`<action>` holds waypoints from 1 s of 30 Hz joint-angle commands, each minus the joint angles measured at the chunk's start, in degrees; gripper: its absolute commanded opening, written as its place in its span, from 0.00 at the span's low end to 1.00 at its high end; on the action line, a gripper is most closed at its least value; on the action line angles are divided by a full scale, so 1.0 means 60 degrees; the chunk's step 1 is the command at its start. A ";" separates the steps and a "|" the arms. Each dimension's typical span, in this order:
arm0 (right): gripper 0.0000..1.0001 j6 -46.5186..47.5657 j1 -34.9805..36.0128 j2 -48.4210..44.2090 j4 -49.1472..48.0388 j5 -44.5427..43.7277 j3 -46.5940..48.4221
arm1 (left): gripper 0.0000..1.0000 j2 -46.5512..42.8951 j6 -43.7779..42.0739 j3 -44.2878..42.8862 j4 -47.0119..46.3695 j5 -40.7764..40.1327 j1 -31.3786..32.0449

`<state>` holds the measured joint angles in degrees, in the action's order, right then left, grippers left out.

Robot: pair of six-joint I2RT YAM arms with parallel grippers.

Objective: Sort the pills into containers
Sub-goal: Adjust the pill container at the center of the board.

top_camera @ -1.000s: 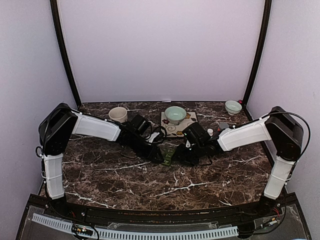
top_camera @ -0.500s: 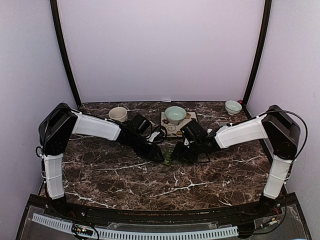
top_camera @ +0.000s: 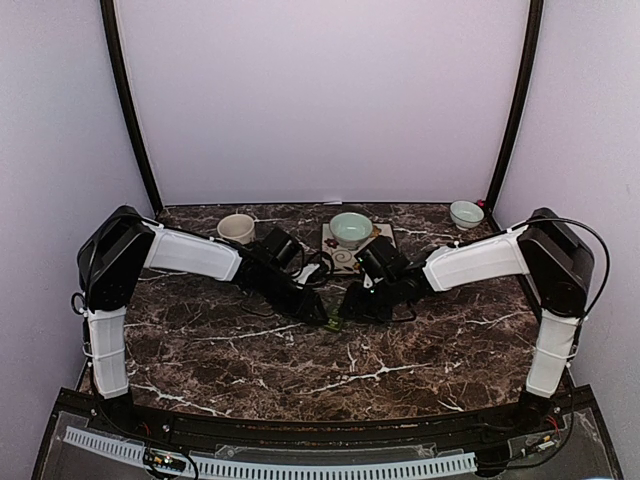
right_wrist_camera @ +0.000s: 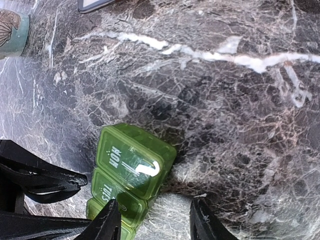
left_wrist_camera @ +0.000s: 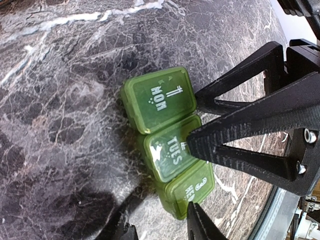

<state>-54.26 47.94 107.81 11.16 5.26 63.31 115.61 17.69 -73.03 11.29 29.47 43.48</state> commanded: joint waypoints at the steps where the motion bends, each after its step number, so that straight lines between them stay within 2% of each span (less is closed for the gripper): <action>1: 0.47 0.0294 -0.0056 0.0458 0.0909 -0.0359 -0.0056 | 0.39 0.0009 -0.0180 -0.0182 0.0324 -0.0077 -0.0051; 30: 0.47 0.0372 -0.0066 0.0899 0.0927 0.0072 -0.0253 | 0.34 0.0813 -0.0268 -0.0139 0.0835 -0.0757 0.0148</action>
<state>-52.71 47.94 109.10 10.02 6.63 64.20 116.75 17.10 -74.06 12.71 29.21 43.70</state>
